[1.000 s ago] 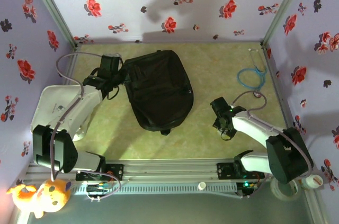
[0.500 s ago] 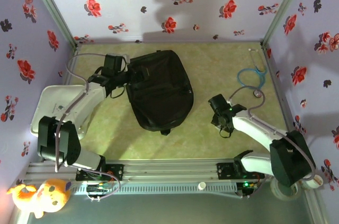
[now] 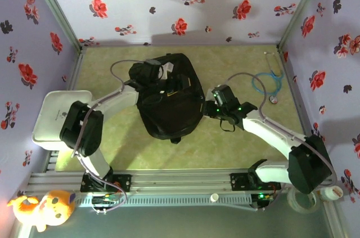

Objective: Pack the student bag

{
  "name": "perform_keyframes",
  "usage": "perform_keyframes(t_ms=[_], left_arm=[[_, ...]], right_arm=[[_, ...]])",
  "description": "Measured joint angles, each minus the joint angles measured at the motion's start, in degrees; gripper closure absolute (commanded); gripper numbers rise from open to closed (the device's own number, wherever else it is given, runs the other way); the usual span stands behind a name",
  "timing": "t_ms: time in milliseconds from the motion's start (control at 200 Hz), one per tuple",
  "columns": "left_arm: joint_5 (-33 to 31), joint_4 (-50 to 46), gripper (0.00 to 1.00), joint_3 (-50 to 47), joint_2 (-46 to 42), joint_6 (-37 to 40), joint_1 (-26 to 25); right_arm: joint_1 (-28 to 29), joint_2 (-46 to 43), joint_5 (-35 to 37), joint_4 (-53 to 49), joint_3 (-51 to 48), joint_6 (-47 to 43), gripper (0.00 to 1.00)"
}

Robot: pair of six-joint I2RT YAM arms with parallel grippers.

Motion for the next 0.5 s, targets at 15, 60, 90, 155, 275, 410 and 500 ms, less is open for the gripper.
perform_keyframes(t_ms=[15,60,90,155,275,410,500], left_arm=[[0.31,0.31,0.12,0.2,0.35,-0.42,-0.22],[0.87,0.79,0.16,0.81,1.27,-1.18,-0.83],[1.38,1.11,0.19,1.22,1.84,-1.55,-1.27],[2.25,1.77,0.26,2.05,3.04,-2.32,-2.05],[3.41,2.27,0.36,3.23,5.27,-2.75,-3.26],[4.22,2.29,0.37,3.85,7.28,-2.97,-4.44],[4.72,2.32,0.47,4.35,8.33,-3.06,-5.01]], right_arm=[[0.09,0.2,-0.42,0.42,0.02,-0.35,0.52],[0.35,0.74,-1.66,1.49,0.09,-0.98,0.52],[0.42,1.07,-2.38,2.03,0.09,-1.38,0.52],[0.7,1.66,-3.78,3.15,0.09,-2.16,0.52],[1.16,1.86,-5.57,4.68,0.09,-3.48,0.52],[1.9,1.88,-7.23,5.92,0.09,-4.74,0.52],[2.29,2.1,-8.07,6.64,0.09,-5.53,0.52]])
